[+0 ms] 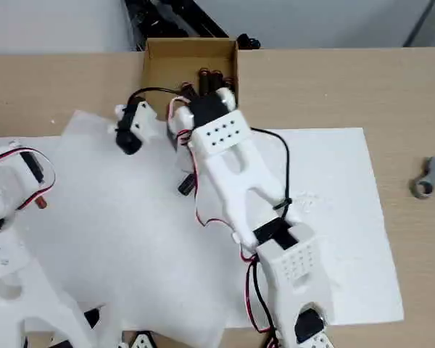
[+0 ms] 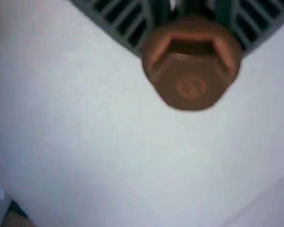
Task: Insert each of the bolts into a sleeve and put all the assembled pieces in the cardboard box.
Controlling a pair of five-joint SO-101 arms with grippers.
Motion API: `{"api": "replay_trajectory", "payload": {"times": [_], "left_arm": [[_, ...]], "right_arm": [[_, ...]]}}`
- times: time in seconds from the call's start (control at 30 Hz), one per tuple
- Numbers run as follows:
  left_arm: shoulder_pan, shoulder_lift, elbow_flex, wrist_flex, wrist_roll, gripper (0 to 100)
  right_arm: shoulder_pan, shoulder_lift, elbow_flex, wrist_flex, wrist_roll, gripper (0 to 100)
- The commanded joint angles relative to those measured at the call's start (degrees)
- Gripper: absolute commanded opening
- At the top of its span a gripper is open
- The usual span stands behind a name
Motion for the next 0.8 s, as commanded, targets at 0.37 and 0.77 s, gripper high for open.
{"api": "replay_trajectory", "payload": {"times": [0.37,0.77], "left_arm": [[-0.4,-1.6,-0.3,-1.3,-0.5,0],[-0.4,-1.6,-0.3,-1.3,-0.5,0]], "right_arm": [[-4.4,4.4,-1.9,-0.5,-63.6,13.2],[-2.3,9.9,-1.8,-0.1,-83.8,13.4]]}}
